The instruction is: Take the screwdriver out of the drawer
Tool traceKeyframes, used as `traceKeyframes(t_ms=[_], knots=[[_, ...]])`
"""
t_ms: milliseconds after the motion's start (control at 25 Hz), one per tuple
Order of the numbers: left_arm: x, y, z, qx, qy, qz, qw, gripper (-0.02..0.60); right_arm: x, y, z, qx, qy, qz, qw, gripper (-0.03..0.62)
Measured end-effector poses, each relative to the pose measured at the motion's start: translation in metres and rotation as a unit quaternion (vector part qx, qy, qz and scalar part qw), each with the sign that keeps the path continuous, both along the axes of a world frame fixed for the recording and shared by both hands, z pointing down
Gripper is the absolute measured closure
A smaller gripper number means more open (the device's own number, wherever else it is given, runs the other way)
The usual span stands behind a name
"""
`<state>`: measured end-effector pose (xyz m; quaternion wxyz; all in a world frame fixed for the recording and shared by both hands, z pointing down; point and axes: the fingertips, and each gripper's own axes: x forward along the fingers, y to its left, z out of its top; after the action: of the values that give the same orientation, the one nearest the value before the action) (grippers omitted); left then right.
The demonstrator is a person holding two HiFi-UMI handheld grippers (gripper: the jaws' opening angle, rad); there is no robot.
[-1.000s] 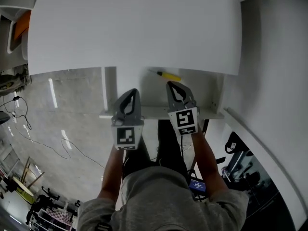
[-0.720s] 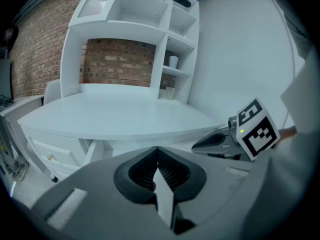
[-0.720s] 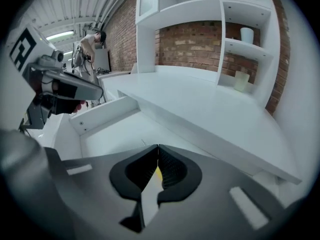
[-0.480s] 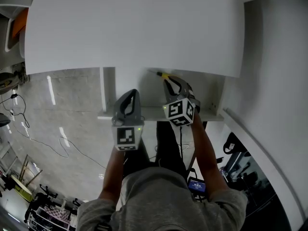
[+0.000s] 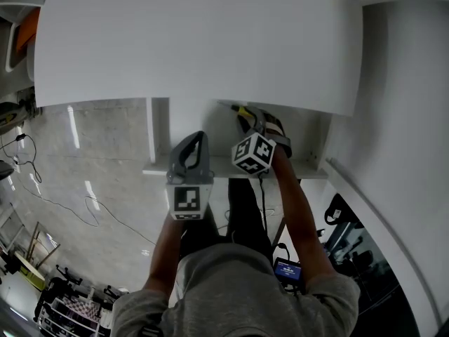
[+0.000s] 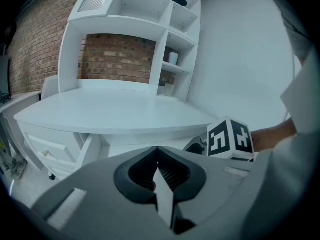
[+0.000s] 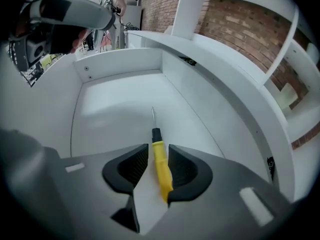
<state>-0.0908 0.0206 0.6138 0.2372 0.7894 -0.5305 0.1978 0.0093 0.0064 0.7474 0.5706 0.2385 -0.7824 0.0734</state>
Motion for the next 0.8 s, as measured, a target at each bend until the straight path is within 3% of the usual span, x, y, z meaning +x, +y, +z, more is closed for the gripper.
traceKeyframes(t_ms=[800], knots=[[-0.010, -0.002, 0.005, -0.004, -0.006, -0.003, 1.0000, 0.569, -0.004, 0.004, 0.015, -0.023, 0.030, -0.021, 0.999, 0.516]])
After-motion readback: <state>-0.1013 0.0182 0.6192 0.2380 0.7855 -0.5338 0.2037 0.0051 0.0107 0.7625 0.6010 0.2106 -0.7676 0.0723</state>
